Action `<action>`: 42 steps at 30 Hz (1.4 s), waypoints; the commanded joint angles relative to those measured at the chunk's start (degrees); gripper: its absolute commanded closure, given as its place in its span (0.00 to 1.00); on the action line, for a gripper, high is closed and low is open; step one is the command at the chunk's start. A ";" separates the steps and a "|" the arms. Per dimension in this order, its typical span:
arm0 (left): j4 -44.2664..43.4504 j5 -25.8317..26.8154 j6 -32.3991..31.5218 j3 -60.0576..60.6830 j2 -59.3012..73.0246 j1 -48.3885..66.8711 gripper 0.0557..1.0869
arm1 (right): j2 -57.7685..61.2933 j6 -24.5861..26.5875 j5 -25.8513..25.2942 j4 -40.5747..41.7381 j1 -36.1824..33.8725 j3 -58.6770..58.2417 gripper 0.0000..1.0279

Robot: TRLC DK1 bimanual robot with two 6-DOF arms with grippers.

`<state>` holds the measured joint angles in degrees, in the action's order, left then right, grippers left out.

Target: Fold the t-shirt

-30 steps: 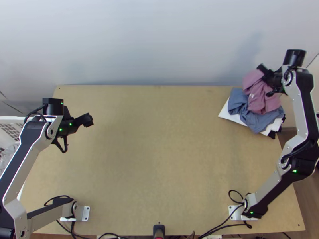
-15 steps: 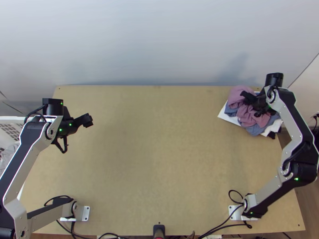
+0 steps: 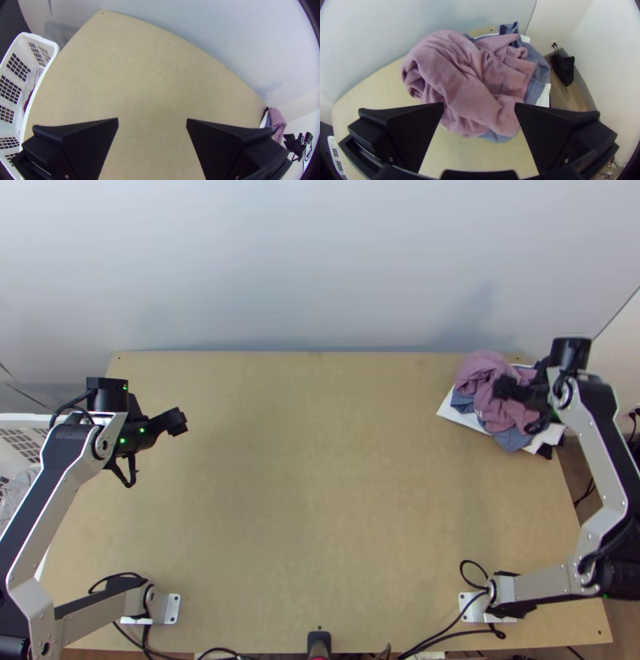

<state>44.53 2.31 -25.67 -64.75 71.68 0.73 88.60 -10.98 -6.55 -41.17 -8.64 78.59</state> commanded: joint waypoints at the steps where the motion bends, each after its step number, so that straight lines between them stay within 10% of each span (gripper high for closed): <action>1: 0.03 -0.02 -0.08 -0.20 -0.31 0.06 0.04 | -5.10 7.12 -4.00 7.51 0.56 -11.44 0.05; 19: 0.38 -0.02 -0.26 -1.52 -0.05 -0.03 0.04 | 3.16 13.09 -10.42 14.54 4.34 -11.97 0.06; 22: 0.38 -0.02 -0.43 -2.13 0.13 0.15 0.04 | 5.80 13.27 -11.74 14.71 3.81 -11.53 0.24; 27: 0.47 -0.11 0.18 -1.69 0.04 -1.00 0.04 | 6.85 16.61 -13.76 18.93 2.49 -11.53 0.95; 42: 0.29 -0.02 -0.17 -0.38 0.13 -0.91 0.04 | 1.32 33.83 -18.94 27.46 -1.02 -3.70 0.97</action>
<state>44.93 2.31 -25.69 -65.67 71.79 -0.23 92.01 13.85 -23.38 -18.11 -7.94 73.06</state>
